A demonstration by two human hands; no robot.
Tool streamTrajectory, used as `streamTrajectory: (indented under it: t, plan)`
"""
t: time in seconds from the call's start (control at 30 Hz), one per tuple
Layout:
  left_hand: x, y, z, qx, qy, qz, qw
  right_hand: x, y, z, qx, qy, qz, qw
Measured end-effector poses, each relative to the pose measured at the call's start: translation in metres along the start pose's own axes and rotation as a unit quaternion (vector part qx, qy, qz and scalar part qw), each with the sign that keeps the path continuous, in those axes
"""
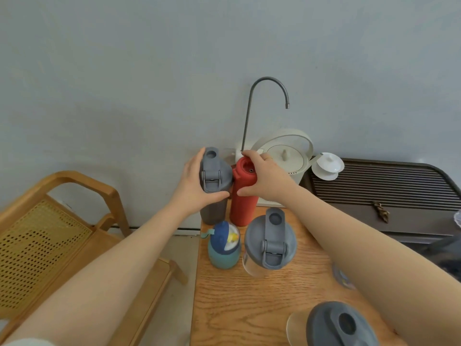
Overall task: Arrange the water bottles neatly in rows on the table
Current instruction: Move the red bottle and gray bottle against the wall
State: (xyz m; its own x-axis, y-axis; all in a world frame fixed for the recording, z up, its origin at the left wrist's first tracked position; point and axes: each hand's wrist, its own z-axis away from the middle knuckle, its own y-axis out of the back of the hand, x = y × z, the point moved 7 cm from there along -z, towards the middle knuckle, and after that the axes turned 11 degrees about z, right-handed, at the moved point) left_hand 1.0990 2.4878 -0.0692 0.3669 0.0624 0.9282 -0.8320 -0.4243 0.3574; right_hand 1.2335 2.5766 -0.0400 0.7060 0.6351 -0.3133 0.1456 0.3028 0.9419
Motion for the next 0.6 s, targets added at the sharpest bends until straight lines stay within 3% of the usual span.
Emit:
streamTrajectory:
  t: [0.17, 0.37, 0.53, 0.6]
  plan:
    - [-0.004, -0.008, -0.004, -0.009, -0.003, 0.007, 1.000, 0.010, 0.015, 0.014, 0.013, 0.006, 0.023, 1.000]
    - [0.001, -0.046, -0.018, -0.061, 0.024, 0.020, 0.998, 0.010, 0.079, 0.047, 0.145, 0.035, -0.030, 0.988]
    - [0.004, -0.053, -0.012, -0.121, 0.084, -0.023, 0.989, 0.005, 0.095, 0.059, 0.191, 0.043, -0.083, 0.977]
    - [0.012, -0.038, -0.005, -0.111, 0.066, -0.025, 0.991, 0.001, 0.101, 0.065, 0.225, 0.048, -0.116, 0.966]
